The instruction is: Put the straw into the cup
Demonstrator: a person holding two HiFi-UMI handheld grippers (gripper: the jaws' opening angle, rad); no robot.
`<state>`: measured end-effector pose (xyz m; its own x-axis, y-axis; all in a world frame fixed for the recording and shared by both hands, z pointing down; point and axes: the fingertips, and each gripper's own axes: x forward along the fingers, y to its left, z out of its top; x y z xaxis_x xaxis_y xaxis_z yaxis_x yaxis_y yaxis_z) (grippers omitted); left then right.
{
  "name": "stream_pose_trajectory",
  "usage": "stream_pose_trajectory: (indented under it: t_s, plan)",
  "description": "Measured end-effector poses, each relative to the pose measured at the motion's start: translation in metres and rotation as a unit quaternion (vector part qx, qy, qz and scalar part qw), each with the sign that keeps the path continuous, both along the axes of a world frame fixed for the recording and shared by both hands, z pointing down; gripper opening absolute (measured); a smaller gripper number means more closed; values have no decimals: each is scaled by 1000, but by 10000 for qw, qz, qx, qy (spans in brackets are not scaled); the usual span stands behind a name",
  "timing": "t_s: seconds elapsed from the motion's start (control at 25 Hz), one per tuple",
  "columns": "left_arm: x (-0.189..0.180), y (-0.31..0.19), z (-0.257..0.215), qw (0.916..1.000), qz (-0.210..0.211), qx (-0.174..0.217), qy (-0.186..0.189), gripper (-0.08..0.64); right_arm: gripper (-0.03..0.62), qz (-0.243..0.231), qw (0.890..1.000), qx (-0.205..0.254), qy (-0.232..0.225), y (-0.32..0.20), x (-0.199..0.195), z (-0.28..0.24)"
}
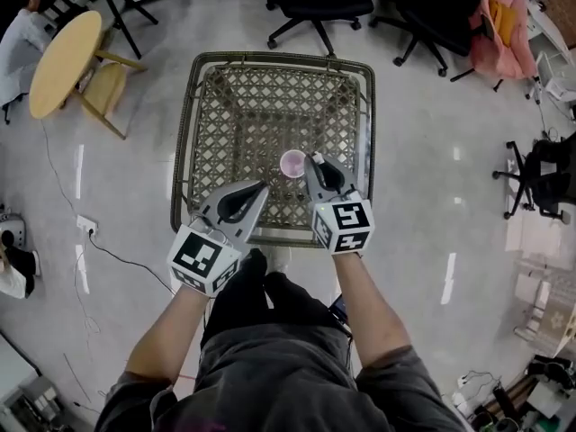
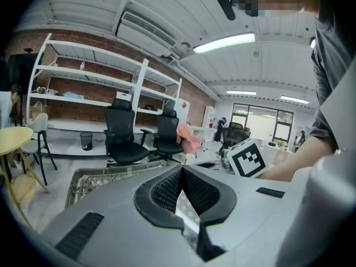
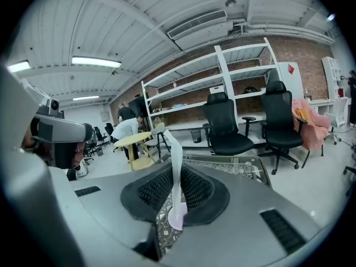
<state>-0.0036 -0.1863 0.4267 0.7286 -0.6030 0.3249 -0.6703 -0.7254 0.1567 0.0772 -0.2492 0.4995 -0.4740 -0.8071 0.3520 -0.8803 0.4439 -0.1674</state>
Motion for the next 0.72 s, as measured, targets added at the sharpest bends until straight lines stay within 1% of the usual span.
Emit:
stream_pose_trajectory:
  t_s: [0.32, 0.48, 0.72]
  plan:
    - [5, -22, 18, 10000, 73, -40, 26, 9, 44, -14, 9999, -121, 28, -16, -3, 24]
    - [-1, -25, 31, 9999, 50, -83, 38, 9, 43, -49, 9998, -178, 102, -19, -9, 40]
    - [-5, -30, 49, 9997, -3, -220, 92, 9, 44, -129, 9989, -379, 255, -23, -14, 66]
